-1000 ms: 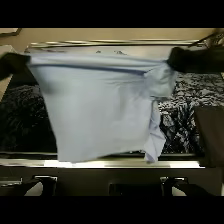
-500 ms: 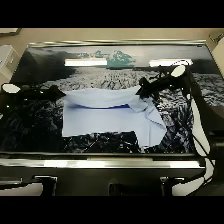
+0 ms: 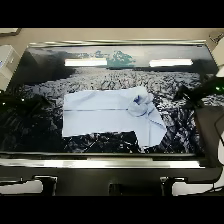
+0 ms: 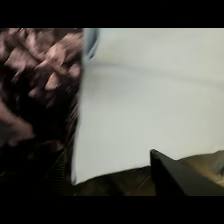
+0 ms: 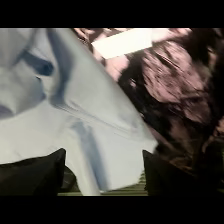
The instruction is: Fold the clothes and pants, and hang the long-sleeved shirts on hangers.
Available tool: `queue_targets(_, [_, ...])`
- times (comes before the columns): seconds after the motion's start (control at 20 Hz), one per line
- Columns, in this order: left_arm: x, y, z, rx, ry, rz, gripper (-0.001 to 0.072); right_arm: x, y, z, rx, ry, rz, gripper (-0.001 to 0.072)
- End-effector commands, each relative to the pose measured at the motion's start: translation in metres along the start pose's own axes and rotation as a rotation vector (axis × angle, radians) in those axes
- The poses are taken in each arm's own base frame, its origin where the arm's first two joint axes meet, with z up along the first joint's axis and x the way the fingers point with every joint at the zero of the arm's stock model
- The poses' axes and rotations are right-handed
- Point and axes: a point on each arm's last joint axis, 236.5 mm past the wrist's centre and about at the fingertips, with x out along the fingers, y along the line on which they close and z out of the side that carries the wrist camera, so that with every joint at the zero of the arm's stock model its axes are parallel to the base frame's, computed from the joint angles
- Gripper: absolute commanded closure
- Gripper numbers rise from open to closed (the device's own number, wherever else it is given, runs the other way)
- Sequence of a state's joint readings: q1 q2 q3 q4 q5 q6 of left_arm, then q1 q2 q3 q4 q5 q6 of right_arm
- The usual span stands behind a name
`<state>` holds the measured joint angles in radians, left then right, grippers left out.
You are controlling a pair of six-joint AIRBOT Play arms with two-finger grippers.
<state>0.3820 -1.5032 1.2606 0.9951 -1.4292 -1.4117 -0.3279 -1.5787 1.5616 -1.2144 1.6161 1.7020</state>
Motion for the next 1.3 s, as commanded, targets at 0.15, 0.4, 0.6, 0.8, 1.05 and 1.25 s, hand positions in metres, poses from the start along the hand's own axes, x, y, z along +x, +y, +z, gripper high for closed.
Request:
queue_targets(0.15, [0.055,0.038,-0.085,-0.102,0.234,-0.039,0.022,0.034,-0.047,-0.066,0.021,0.159,-0.06,0.0142])
queue_targets(0.4, [0.087,0.043,-0.105,-0.099,0.26,-0.012,0.0259,0.037,-0.046,-0.07,0.021,0.168,-0.048,0.0143])
queue_targets(0.6, [0.098,0.034,-0.101,-0.066,0.238,-0.001,0.026,0.037,-0.045,-0.069,0.021,0.165,-0.048,0.0143])
queue_targets(0.8, [0.113,0.021,-0.092,-0.022,0.195,0.019,0.0385,0.038,-0.045,-0.062,0.021,0.132,-0.047,0.0143])
queue_targets(1.05, [0.116,0.014,-0.092,0.008,0.186,0.022,0.0687,0.053,-0.052,-0.05,0.015,0.073,-0.053,0.0023])
queue_targets(1.25, [0.106,0.007,-0.088,0.03,0.151,0.019,0.0687,0.092,-0.041,-0.048,0.006,0.062,0.053,0.0024])
